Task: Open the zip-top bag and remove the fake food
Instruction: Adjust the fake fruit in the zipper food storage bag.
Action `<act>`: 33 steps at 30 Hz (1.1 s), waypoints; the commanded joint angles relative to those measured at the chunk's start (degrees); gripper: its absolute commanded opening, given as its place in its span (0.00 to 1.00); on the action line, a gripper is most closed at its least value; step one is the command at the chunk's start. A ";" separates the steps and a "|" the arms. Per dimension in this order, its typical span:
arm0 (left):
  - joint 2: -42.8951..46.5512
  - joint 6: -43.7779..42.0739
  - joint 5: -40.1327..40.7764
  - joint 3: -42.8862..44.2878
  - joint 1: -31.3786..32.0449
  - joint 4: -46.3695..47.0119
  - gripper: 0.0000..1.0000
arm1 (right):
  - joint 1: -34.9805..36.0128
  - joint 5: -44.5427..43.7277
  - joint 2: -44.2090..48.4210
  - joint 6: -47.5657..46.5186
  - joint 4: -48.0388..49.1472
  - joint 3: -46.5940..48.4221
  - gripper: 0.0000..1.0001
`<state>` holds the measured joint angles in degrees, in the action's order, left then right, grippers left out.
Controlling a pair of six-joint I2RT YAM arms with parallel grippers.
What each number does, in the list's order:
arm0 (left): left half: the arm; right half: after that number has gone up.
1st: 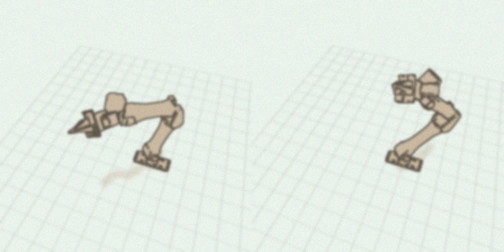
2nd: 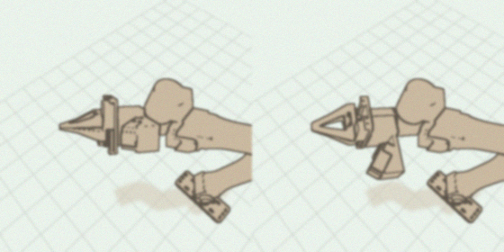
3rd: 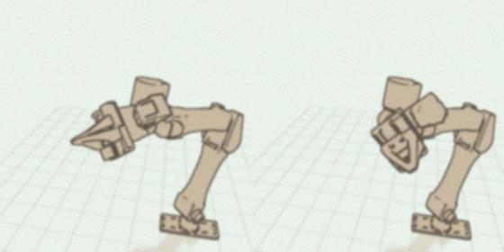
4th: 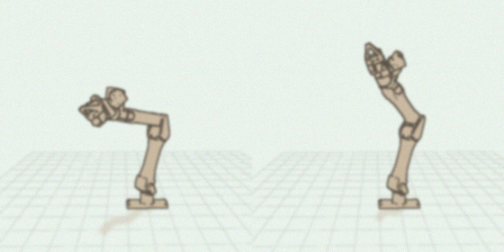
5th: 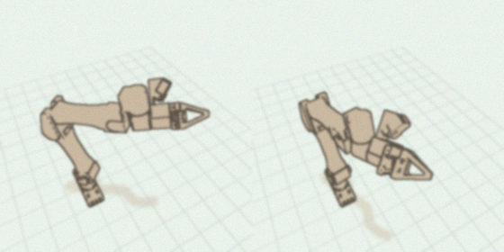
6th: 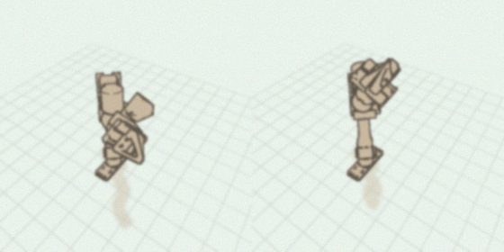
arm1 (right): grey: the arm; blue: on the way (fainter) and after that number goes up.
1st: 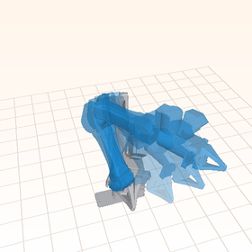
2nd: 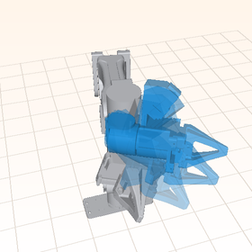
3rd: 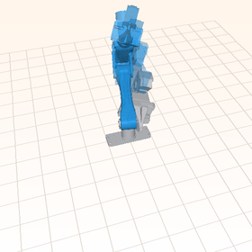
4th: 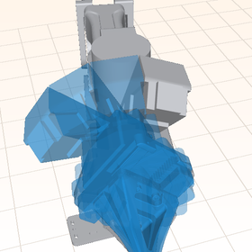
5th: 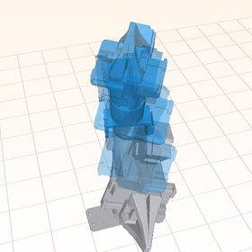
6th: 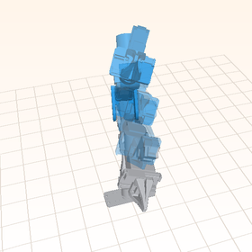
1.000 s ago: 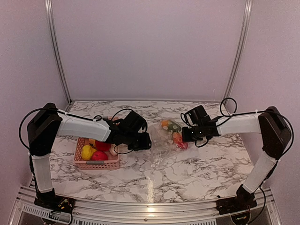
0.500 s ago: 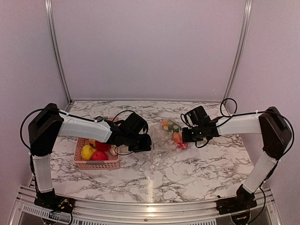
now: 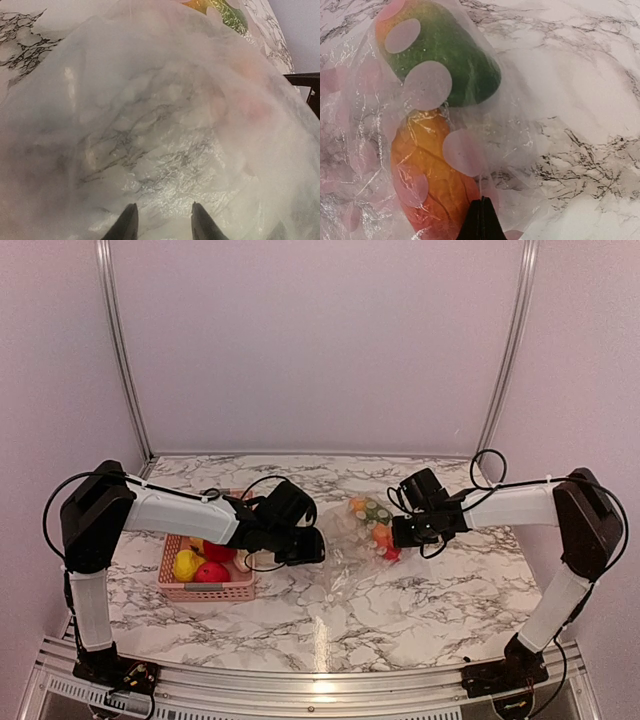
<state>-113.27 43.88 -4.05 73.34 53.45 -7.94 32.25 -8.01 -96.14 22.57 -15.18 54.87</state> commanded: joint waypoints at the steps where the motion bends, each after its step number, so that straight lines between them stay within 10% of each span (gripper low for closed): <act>1: -1.11 -0.87 -0.66 1.51 0.37 0.15 0.38 | 0.67 1.41 -0.43 -0.29 -2.71 0.53 0.00; 8: -1.63 -1.23 -2.91 1.81 0.67 1.78 0.42 | 2.28 5.52 -2.62 -1.76 0.67 0.32 0.02; 19: -2.74 -1.25 -4.84 2.55 0.96 2.93 0.47 | 2.91 6.33 -4.16 -2.53 2.36 0.57 0.35; 33: -1.68 -1.08 -3.30 1.73 0.97 2.92 0.47 | 2.95 2.77 0.14 -0.48 -2.21 5.18 0.13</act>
<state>-114.83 43.27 -7.88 74.32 54.08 -6.22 34.57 -4.34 -95.70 21.30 -16.62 56.99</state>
